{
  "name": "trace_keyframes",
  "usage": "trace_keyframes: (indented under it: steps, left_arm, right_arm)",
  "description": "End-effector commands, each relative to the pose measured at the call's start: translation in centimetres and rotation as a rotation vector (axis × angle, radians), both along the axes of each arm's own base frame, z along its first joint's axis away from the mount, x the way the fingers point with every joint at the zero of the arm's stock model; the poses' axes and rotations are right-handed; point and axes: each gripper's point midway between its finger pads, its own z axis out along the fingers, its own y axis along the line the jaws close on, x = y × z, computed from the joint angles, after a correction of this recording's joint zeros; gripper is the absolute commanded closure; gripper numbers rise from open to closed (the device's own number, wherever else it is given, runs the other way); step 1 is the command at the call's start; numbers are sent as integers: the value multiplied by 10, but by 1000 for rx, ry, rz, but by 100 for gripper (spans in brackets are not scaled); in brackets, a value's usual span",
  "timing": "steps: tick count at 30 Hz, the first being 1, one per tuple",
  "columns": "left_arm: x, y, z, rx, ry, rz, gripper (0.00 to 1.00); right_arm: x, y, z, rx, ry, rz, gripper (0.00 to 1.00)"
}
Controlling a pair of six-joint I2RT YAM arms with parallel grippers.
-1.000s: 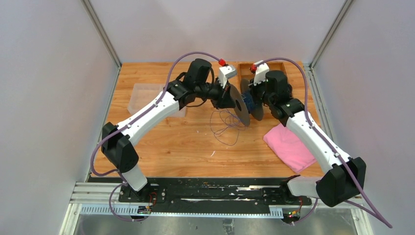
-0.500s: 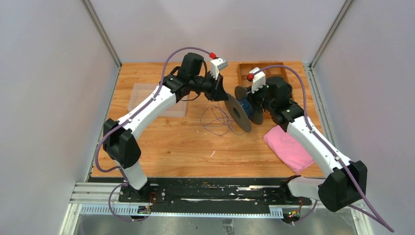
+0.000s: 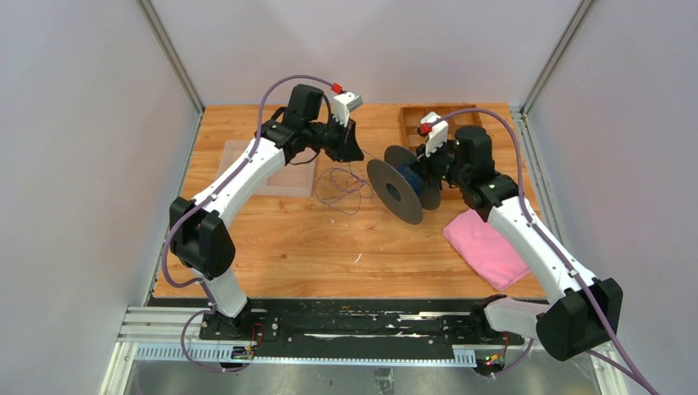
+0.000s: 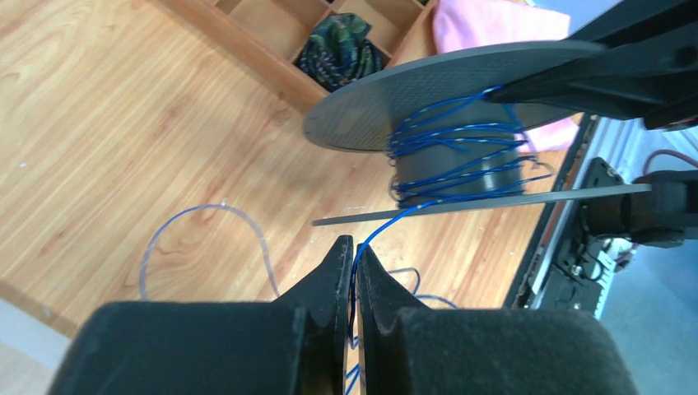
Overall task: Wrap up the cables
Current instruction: Wrap the cable around the cable reel.
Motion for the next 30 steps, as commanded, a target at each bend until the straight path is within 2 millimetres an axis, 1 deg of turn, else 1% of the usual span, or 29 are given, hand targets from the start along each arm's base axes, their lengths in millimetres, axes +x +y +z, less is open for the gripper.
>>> trace_keyframes:
  steps: [1, 6, 12, 16, 23, 27, 28, 30]
  left_arm:
    - [19, 23, -13, 62, -49, 58, 92]
    - [25, 34, -25, 114, -76, 87, 90]
    - [27, 40, -44, 147, -76, 112, 90]
    - [29, 35, -48, 111, -66, 127, 87]
    - [33, 19, -57, -2, 7, 151, 81]
    - [34, 10, -65, -86, 51, 174, 80]
    - [34, 8, -68, -102, 65, 178, 80]
    - [35, 6, -73, -119, 86, 196, 80]
  right_arm:
    - [-1, 5, 45, 89, -55, 44, 99]
    - [-3, 10, 61, 137, -41, 61, 99]
    - [-2, 12, 89, 199, -38, 51, 99]
    - [-1, 15, 102, 230, -27, 49, 99]
    - [6, 11, 124, 268, -17, -21, 99]
    - [6, 10, 134, 301, 4, -50, 99]
    - [7, 10, 140, 308, 0, -58, 99]
    - [9, 8, 145, 313, -3, -71, 99]
